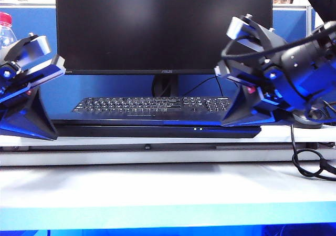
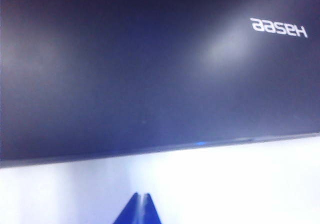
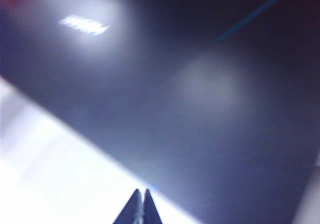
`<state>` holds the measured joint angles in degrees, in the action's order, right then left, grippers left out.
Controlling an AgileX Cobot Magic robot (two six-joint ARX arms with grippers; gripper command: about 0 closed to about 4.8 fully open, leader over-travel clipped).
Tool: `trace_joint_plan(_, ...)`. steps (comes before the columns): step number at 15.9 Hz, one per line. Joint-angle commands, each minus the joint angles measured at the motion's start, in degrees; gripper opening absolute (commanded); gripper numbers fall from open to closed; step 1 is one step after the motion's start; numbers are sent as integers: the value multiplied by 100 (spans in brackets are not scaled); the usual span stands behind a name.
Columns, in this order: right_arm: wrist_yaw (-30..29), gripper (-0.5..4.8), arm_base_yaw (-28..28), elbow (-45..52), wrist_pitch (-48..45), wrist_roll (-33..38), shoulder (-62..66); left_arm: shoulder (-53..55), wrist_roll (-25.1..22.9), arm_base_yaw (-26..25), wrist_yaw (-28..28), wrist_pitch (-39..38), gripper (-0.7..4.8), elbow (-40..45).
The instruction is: Open the lid of the black laptop.
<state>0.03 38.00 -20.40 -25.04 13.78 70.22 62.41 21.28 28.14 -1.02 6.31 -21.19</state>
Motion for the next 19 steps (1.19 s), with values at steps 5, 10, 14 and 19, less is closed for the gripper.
trace_joint_plan(5, -13, 10, -48, -31, -61, -98, 92, -17, -28, -2, 105, 170, 20, -4)
trace_joint_plan(10, 33, 10, -52, -31, -251, -98, 203, -17, -111, -4, 195, 173, 20, -4)
trace_joint_plan(14, 48, 10, -52, -31, -317, -98, 236, -13, -236, -7, 385, 284, 20, -2)
trace_joint_plan(19, 48, 10, -55, -31, -330, -98, 236, -13, -778, -7, 157, 501, 20, -2)
